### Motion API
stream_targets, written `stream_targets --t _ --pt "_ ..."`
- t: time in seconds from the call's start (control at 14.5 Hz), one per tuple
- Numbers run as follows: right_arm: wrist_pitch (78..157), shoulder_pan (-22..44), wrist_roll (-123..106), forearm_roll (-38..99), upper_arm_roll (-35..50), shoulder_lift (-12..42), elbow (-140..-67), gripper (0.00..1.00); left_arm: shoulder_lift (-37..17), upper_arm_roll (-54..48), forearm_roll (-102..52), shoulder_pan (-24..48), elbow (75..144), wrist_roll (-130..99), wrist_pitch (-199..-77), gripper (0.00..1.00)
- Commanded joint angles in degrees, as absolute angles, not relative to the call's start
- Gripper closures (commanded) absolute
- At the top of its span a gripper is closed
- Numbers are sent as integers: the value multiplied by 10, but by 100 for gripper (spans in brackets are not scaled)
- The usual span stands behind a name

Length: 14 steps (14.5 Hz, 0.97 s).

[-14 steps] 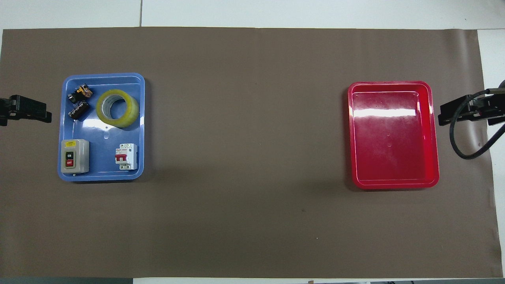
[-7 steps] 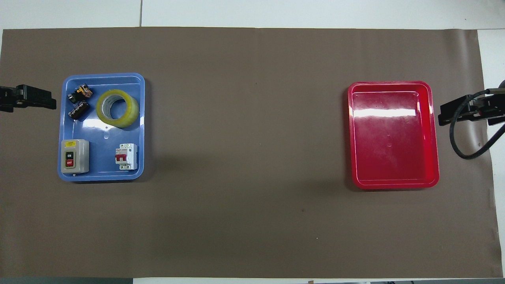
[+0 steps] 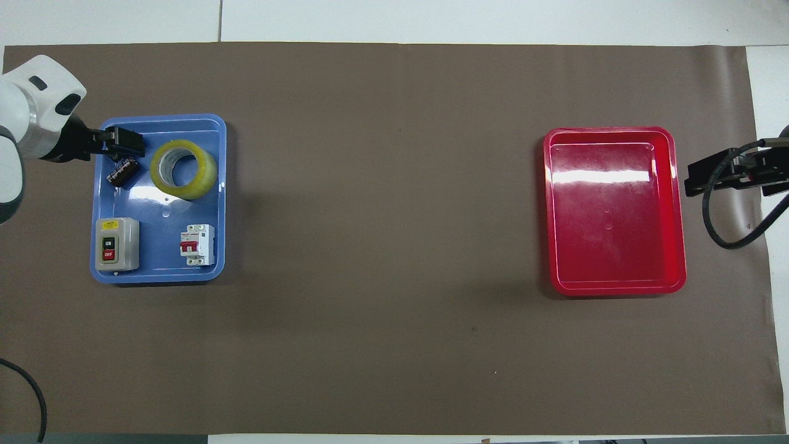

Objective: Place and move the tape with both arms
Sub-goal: 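Reach the left gripper down and grasp the yellow tape roll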

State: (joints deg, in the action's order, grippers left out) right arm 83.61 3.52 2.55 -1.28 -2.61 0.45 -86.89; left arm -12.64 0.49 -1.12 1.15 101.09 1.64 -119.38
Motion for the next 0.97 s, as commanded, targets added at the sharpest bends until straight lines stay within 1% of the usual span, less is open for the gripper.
stream_targets --t 0.0,0.14,0.28,0.48,0.69,0.76,0.83,0.9 --pt "846 33 30 -6 -25 -8 -884 0 -144 8 -16 16 1040 24 -1260 0" --pt "846 33 30 -6 -25 -8 -884 0 -165 8 -17 14 1058 24 -1309 0" --pt "846 33 31 -6 -24 -8 -884 0 -189 8 -16 11 1059 24 -1323 0" --pt "846 33 31 -6 -24 -8 -884 0 -211 8 -16 10 1066 24 -1346 0" --pt "846 33 31 -6 -24 -8 -884 0 -209 9 -16 8 1106 23 -1384 0" --pt "846 33 31 -6 -24 -8 -884 0 -207 9 -17 8 1117 23 -1395 7" --pt "846 33 31 -6 -25 -8 -884 0 -206 9 -17 8 1119 18 -1396 30" --pt "846 33 31 -6 -24 -8 -884 0 -206 9 -17 8 1117 3 -1390 81"
